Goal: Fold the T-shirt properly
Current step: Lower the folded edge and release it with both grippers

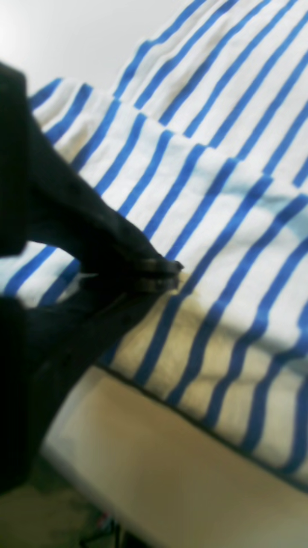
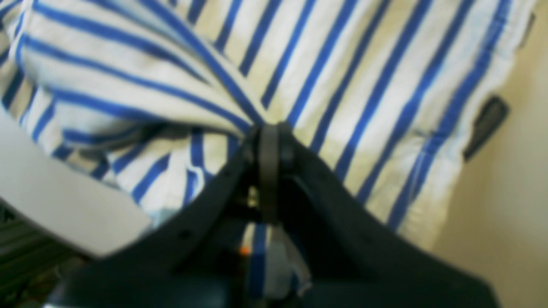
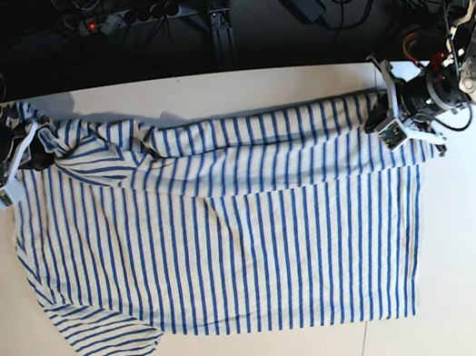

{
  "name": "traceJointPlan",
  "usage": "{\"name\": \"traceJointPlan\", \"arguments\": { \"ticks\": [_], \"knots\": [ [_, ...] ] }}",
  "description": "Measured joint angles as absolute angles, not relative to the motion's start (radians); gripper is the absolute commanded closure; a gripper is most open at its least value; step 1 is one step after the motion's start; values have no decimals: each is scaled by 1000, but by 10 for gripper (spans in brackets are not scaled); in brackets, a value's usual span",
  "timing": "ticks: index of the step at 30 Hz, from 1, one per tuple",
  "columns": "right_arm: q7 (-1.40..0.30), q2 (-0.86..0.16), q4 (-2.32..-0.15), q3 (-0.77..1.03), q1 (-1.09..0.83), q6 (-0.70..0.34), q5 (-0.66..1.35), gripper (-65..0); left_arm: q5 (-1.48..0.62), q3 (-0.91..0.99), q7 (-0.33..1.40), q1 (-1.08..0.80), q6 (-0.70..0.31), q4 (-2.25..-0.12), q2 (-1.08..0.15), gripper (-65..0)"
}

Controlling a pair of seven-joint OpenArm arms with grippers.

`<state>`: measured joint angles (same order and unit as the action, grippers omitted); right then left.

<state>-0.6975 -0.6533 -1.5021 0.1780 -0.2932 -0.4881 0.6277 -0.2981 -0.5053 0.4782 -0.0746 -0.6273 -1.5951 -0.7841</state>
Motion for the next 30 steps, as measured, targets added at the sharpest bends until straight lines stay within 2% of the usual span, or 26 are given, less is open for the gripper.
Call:
{"name": "traceJointPlan", "arguments": {
  "ticks": [7, 15, 18, 19, 26, 30],
  "knots": [
    [-713, -696, -1565, 228, -397, -489, 625, 0, -303, -358, 501, -204, -632, -1663, -781, 0],
    [-699, -710, -1566, 228, -388, -490, 617, 0, -313, -332, 516, -206, -636, -1663, -781, 0],
    [-696, -712, -1565, 228, -389, -490, 613, 0, -319, -327, 525, -205, -637, -1668, -781, -223],
    [-696, -712, -1565, 228, -389, -490, 612, 0, -314, -326, 532, -205, -637, -1676, -782, -267],
    [-696, -712, -1565, 228, -389, -490, 601, 0, -327, -221, 553, -208, -579, -1817, -781, -293],
    [-696, -712, -1565, 228, -388, -490, 601, 0, -448, -134, 551, -154, -574, -1837, -781, -355]
  ]
}}
